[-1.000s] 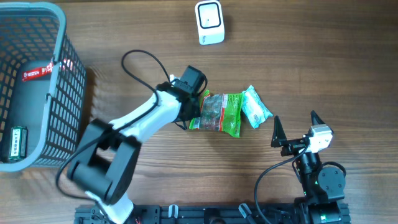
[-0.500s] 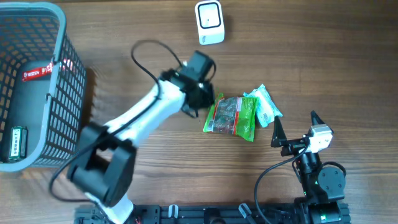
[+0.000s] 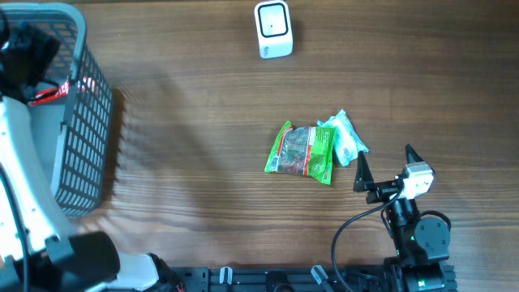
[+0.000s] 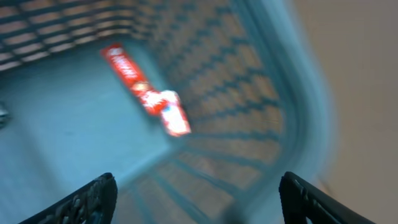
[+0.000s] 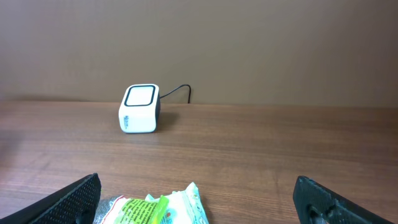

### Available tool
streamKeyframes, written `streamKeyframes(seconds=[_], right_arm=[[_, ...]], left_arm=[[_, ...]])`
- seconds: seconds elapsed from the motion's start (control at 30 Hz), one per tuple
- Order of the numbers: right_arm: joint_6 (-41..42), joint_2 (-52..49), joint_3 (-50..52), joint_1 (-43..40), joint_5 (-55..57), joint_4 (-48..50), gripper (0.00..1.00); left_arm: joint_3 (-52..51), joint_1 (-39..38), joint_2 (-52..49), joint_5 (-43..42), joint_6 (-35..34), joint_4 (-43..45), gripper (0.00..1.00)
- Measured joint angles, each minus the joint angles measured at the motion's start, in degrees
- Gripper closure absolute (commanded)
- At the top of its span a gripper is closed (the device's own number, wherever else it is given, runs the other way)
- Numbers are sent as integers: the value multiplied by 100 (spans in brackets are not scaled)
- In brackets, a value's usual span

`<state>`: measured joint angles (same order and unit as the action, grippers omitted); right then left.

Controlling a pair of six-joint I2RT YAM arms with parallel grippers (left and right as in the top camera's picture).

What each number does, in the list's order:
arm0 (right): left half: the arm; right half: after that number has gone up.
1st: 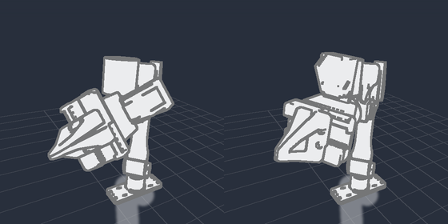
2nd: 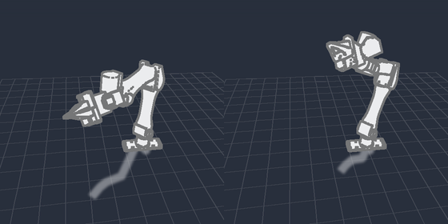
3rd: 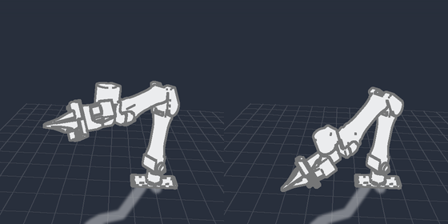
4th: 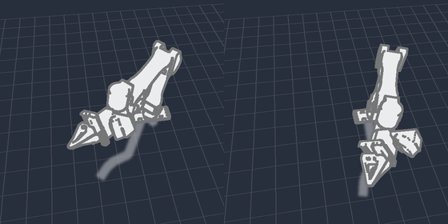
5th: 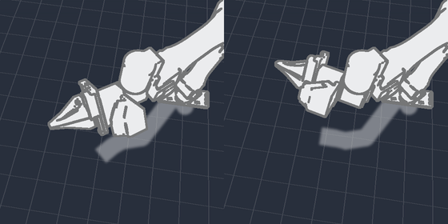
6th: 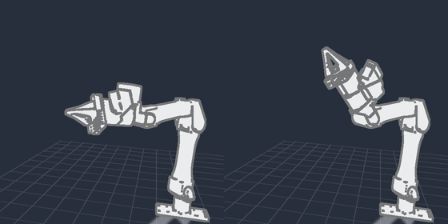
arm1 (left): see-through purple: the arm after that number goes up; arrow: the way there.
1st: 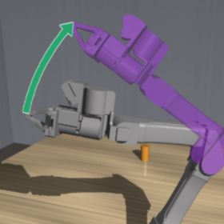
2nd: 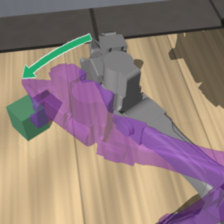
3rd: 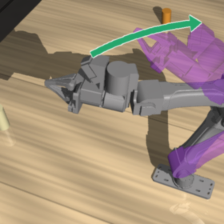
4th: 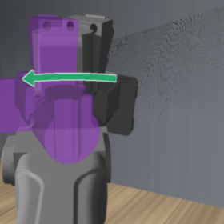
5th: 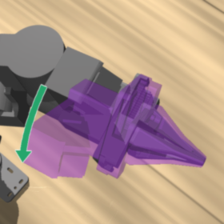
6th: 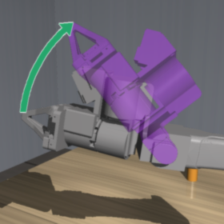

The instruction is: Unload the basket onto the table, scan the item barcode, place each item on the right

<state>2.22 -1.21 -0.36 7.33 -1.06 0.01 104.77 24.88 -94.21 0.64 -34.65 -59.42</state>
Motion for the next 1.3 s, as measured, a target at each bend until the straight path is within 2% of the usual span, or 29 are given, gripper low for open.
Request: streamKeyframes(seconds=[0.03,0.17,0.3,0.37,0.53,0.6,0.67,0.83,1.3], right_arm=[[0,0,0,0,0,0,0],[0,0,0,0,0,0,0],[0,0,0,0,0,0,0],[0,0,0,0,0,0,0],[0,0,0,0,0,0,0],[2,0,0,0,0,0,0],[0,0,0,0,0,0,0],[0,0,0,0,0,0,0],[0,0,0,0,0,0,0]], left_arm=[[-2,155,-179,17,-35,-52,0],[-2,326,-817,15,-42,-131,0],[-4,428,-975,17,-42,-151,2],[-33,485,-984,17,-39,-138,17],[-79,682,-1104,17,-39,61,20],[-79,710,-1331,15,-39,157,25],[-83,710,-1692,15,-48,339,43],[-105,710,-2291,15,-125,835,48],[-105,710,-3180,-94,-170,1626,50]])
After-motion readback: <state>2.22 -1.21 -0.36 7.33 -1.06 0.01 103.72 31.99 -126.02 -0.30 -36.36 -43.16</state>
